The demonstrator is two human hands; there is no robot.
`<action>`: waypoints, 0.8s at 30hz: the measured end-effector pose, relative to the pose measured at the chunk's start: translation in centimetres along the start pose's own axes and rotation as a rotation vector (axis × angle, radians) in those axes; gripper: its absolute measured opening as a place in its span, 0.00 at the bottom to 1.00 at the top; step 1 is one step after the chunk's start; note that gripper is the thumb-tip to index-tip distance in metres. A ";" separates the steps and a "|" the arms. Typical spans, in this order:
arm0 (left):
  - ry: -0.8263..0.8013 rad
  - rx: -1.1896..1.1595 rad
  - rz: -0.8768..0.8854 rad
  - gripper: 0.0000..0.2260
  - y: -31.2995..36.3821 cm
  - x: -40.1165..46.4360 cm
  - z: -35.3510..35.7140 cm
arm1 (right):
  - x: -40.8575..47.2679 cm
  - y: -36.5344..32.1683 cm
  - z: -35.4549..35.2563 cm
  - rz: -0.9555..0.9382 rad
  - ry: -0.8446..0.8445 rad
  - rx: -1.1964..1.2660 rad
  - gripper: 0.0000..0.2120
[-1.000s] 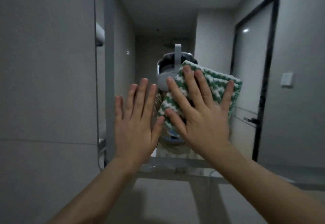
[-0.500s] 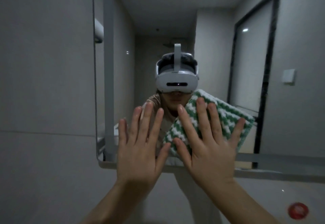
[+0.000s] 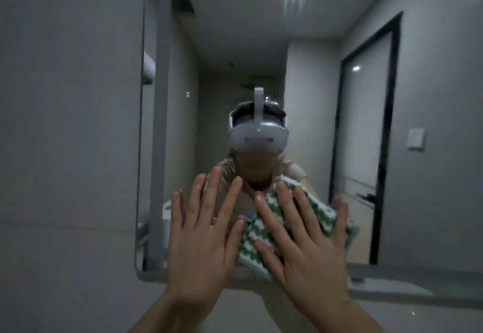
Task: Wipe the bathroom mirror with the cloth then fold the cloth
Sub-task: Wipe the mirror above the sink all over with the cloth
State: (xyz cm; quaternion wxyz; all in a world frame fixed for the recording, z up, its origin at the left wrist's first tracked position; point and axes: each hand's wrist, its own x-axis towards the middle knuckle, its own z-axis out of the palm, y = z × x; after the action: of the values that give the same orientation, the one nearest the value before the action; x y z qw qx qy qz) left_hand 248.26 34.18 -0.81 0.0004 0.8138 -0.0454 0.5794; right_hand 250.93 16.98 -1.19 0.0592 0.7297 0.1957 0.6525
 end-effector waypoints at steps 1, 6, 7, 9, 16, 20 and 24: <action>0.008 0.008 -0.002 0.23 0.1 1.4 -0.3 | 0.7 0.4 -0.1 0.007 0.010 -0.001 0.25; 0.072 0.012 0.015 0.24 0.6 7.8 -1.8 | 7.5 3.2 -0.7 0.125 0.056 -0.033 0.26; 0.084 0.006 0.018 0.24 0.8 9.1 -2.2 | 9.2 3.9 -0.9 0.149 0.057 -0.034 0.26; 0.106 0.006 0.018 0.24 1.1 12.0 -3.0 | 12.5 5.3 -1.3 0.196 0.070 -0.011 0.26; 0.172 -0.003 -0.055 0.24 1.9 23.6 -6.1 | 24.0 9.6 -3.3 0.301 0.018 0.077 0.27; 0.177 0.038 -0.057 0.23 1.9 29.5 -8.1 | 30.3 11.9 -4.6 0.288 -0.027 0.082 0.27; 0.181 -0.001 -0.095 0.23 1.7 35.1 -10.3 | 35.0 13.5 -5.2 0.277 -0.013 0.097 0.27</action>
State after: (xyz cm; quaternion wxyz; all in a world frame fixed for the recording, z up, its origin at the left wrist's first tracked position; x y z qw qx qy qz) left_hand 249.80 30.46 35.63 0.0323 0.7592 -0.0067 0.6500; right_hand 251.24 16.41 36.67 -0.0656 0.7558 0.1242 0.6395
